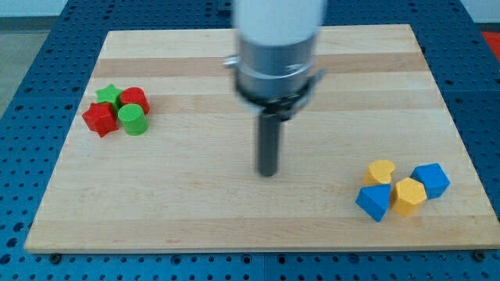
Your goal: Separate the red star and green star
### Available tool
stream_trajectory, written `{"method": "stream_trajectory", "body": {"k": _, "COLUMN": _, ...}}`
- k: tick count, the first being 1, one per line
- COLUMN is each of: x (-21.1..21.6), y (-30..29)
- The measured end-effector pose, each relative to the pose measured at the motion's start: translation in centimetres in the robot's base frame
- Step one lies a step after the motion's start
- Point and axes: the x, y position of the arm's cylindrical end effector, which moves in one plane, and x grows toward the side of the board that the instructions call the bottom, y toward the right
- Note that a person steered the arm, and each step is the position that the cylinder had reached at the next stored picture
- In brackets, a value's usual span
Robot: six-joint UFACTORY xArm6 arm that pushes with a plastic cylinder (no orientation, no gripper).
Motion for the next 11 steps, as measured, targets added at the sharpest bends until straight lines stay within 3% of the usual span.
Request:
{"method": "stream_trajectory", "body": {"k": 1, "x": 2.4, "y": -10.7}}
{"method": "stream_trajectory", "body": {"k": 2, "x": 0.8, "y": -21.2}}
{"method": "stream_trajectory", "body": {"k": 3, "x": -1.7, "y": -27.9}}
{"method": "stream_trajectory", "body": {"k": 4, "x": -2.8, "y": -28.2}}
{"method": "stream_trajectory", "body": {"k": 6, "x": -11.0, "y": -28.0}}
{"method": "stream_trajectory", "body": {"k": 8, "x": -14.5, "y": -18.9}}
{"method": "stream_trajectory", "body": {"k": 9, "x": -14.9, "y": -19.4}}
{"method": "stream_trajectory", "body": {"k": 11, "x": -12.2, "y": -28.1}}
